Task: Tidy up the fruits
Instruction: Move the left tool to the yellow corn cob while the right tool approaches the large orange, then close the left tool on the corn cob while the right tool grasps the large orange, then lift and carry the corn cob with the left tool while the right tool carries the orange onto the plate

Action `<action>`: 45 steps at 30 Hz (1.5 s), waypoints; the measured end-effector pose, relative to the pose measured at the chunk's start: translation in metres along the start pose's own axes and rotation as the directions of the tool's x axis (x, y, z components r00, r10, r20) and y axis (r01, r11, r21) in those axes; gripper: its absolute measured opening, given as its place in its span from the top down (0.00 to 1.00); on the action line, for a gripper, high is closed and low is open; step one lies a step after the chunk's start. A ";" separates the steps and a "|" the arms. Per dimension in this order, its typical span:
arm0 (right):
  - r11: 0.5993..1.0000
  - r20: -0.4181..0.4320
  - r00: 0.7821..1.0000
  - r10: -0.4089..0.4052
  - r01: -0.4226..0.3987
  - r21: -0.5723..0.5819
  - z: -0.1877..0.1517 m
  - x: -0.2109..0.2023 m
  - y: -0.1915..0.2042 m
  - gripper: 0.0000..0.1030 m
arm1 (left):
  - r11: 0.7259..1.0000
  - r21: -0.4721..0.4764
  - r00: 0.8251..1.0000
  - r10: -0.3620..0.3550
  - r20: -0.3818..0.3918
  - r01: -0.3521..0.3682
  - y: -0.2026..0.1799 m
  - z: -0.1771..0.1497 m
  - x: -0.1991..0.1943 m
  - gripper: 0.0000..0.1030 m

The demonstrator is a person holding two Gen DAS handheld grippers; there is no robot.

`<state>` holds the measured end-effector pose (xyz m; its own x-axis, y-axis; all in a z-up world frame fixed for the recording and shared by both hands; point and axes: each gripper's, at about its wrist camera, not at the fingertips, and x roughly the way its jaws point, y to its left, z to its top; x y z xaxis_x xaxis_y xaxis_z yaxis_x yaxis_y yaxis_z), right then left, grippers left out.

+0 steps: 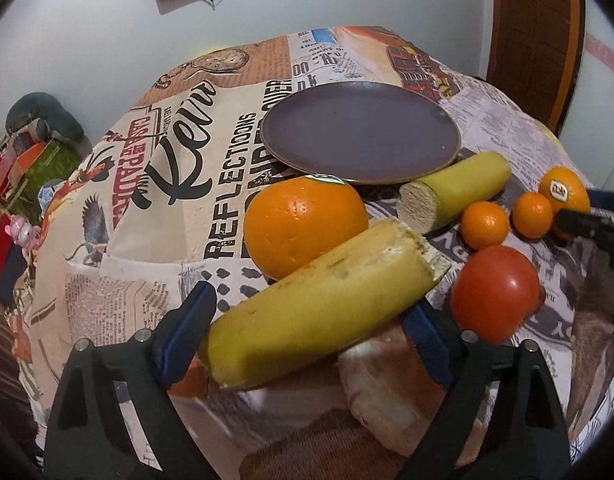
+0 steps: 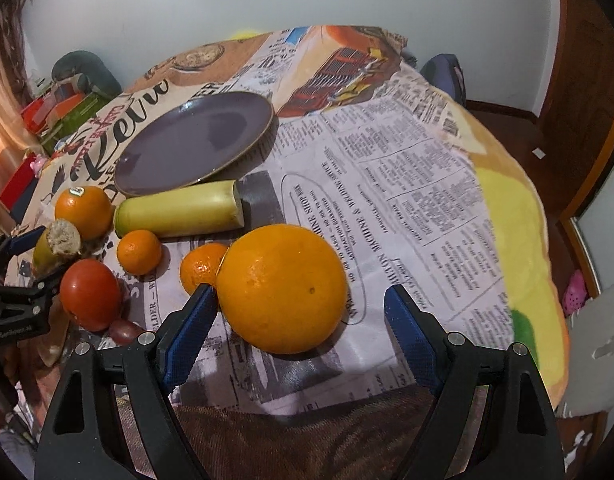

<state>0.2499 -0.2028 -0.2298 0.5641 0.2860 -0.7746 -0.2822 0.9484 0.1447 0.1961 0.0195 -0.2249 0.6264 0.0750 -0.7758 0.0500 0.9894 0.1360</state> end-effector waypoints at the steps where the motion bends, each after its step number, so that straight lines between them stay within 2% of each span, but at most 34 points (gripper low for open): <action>1: 1.000 -0.003 1.000 0.002 -0.002 -0.001 0.000 0.002 0.000 0.20 | 1.000 -0.006 1.000 0.002 0.005 -0.002 0.001 0.001 0.000 0.17; 9: 0.996 -0.016 0.996 0.085 -0.084 0.039 0.004 0.008 -0.006 0.20 | 0.998 -0.068 0.999 0.013 0.038 -0.010 0.016 0.003 -0.009 0.39; 12: 0.996 -0.017 0.996 0.088 -0.088 0.032 0.003 0.009 -0.004 0.20 | 0.994 -0.109 0.999 0.018 0.052 -0.012 0.027 0.005 -0.016 0.49; 15: 0.991 -0.014 0.992 0.124 -0.123 0.043 0.004 0.007 -0.005 0.37 | 0.987 -0.160 0.998 -0.010 0.056 0.019 0.042 0.005 -0.024 0.55; 20: 0.994 -0.017 0.995 0.099 -0.098 0.049 0.003 0.003 -0.003 0.39 | 0.976 -0.209 0.997 -0.048 0.065 0.061 0.055 0.004 -0.037 0.61; 24: 0.993 0.008 0.995 0.099 -0.099 0.057 0.006 -0.006 -0.002 0.39 | 0.968 -0.228 0.993 -0.084 0.084 0.101 0.060 0.007 -0.048 0.62; 29: 0.995 0.070 0.993 0.091 -0.094 0.033 0.017 -0.026 0.003 0.39 | 0.970 -0.217 0.987 -0.081 0.142 0.110 0.061 0.019 -0.068 0.63; 35: 0.995 0.141 0.985 0.098 -0.099 0.002 0.037 -0.043 0.012 0.39 | 0.974 -0.182 0.971 -0.089 0.221 0.131 0.057 0.042 -0.092 0.63; 45: 0.993 0.234 0.965 0.116 -0.107 -0.052 0.071 -0.056 0.030 0.39 | 0.975 -0.155 0.953 -0.114 0.279 0.162 0.054 0.076 -0.095 0.63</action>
<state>0.2645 -0.1810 -0.1382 0.6932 0.4186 -0.5867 -0.3813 0.9038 0.1944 0.1988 0.0567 -0.0968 0.8088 -0.0762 -0.5832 0.0298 0.9956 -0.0887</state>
